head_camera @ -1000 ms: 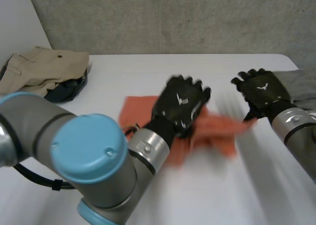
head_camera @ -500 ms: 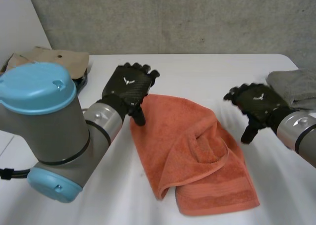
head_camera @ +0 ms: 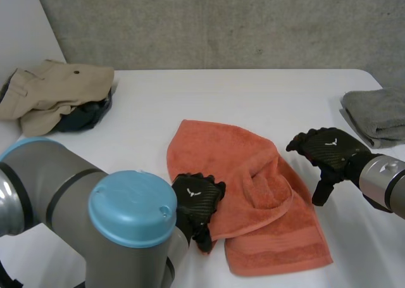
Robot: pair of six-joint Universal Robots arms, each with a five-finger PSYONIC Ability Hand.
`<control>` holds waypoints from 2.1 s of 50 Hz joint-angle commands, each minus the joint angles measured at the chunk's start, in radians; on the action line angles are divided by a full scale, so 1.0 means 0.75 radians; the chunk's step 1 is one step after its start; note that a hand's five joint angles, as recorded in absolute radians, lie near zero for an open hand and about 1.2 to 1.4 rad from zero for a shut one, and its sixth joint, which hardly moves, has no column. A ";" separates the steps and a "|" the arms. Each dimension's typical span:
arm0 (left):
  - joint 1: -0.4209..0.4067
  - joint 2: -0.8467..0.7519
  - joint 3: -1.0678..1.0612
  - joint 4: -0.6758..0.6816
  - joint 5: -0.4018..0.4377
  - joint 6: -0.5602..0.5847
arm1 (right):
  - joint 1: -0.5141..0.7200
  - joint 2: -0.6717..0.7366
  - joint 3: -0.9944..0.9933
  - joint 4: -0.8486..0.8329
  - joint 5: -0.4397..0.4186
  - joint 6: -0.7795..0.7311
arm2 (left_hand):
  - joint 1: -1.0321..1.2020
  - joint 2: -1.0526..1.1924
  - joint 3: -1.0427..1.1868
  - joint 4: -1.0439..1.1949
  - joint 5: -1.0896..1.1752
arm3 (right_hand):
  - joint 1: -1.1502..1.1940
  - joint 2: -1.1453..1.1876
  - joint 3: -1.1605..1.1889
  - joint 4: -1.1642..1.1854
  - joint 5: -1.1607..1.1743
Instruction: Fold the laundry.
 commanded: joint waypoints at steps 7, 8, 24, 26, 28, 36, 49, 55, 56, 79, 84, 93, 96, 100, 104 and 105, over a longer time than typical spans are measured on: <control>-0.009 -0.169 0.112 0.048 -0.082 -0.032 | 0.016 0.007 0.046 -0.071 0.003 0.017 | 0.208 0.204 0.205 0.203 0.200 | 0.025 0.000 0.015 -0.018 -0.029; -0.011 -0.185 0.128 0.048 -0.084 -0.034 | 0.016 0.007 0.046 -0.073 0.003 0.017 | 0.211 0.208 0.208 0.207 0.203 | 0.025 0.000 0.015 -0.018 -0.029; 0.025 -0.214 0.309 0.056 -0.133 -0.061 | 0.006 0.048 -0.081 -0.048 0.009 0.059 | 1.393 1.390 1.390 1.389 1.385 | 0.032 0.008 0.023 -0.010 -0.021; 0.097 -0.094 0.311 0.054 -0.137 -0.050 | 0.004 0.052 -0.124 -0.024 0.009 0.110 | 1.393 1.390 1.390 1.389 1.385 | 0.032 0.008 0.023 -0.010 -0.021; 0.152 -0.020 0.313 0.056 -0.129 -0.040 | 0.000 0.058 -0.159 -0.001 0.007 0.153 | 1.393 1.390 1.390 1.389 1.385 | 0.032 0.008 0.023 -0.010 -0.021; 0.338 0.185 0.356 0.069 0.010 0.166 | -0.002 0.121 -0.314 0.164 -0.011 0.334 | 1.393 1.390 1.390 1.389 1.385 | 0.009 -0.016 0.000 -0.034 -0.045; 0.273 0.148 0.137 0.032 0.082 0.232 | 0.016 0.173 -0.257 0.159 0.003 0.315 | 0.184 0.181 0.181 0.180 0.176 | 0.017 -0.008 0.008 -0.026 -0.037; 0.171 0.126 -0.028 0.028 0.082 0.012 | 0.014 0.170 -0.218 0.103 0.017 0.278 | 0.133 0.130 0.130 0.129 0.125 | 0.013 -0.012 0.004 -0.030 -0.041; 0.171 0.128 -0.043 0.028 0.082 -0.027 | 0.014 0.170 -0.214 0.099 0.017 0.278 | 0.133 0.130 0.130 0.129 0.125 | 0.013 -0.012 0.004 -0.030 -0.041; 0.087 -0.157 0.012 0.028 0.078 -0.332 | 0.000 0.173 -0.061 -0.019 0.017 0.278 | 0.188 0.184 0.185 0.184 0.180 | 0.017 -0.008 0.008 -0.026 -0.037; 0.087 -0.230 0.084 0.040 0.051 -0.335 | 0.000 0.173 -0.042 -0.030 0.017 0.278 | 1.208 1.204 1.205 1.203 1.200 | 0.017 -0.008 0.008 -0.026 -0.037; 0.218 0.009 0.143 0.132 -0.149 -0.294 | -0.002 0.150 -0.056 -0.032 0.019 0.284 | 1.393 1.390 1.390 1.389 1.385 | 0.013 -0.012 0.004 -0.030 -0.041; 0.295 0.123 0.153 0.140 -0.125 -0.228 | -0.002 0.134 -0.073 -0.032 0.019 0.301 | 1.393 1.390 1.390 1.389 1.385 | 0.013 -0.012 0.004 -0.030 -0.041; 0.369 0.232 0.172 0.146 -0.045 -0.075 | 0.002 0.130 -0.103 -0.024 0.025 0.327 | 1.393 1.390 1.390 1.389 1.385 | 0.009 -0.016 0.000 -0.034 -0.045; 0.400 0.267 0.192 0.142 0.061 0.115 | 0.010 0.130 -0.142 -0.005 0.028 0.383 | 1.393 1.390 1.390 1.389 1.385 | -0.003 -0.027 -0.012 -0.045 -0.057; 0.400 0.271 0.196 0.144 0.084 0.170 | 0.012 0.130 -0.155 0.013 0.025 0.417 | 1.393 1.390 1.390 1.389 1.385 | -0.003 -0.027 -0.012 -0.045 -0.057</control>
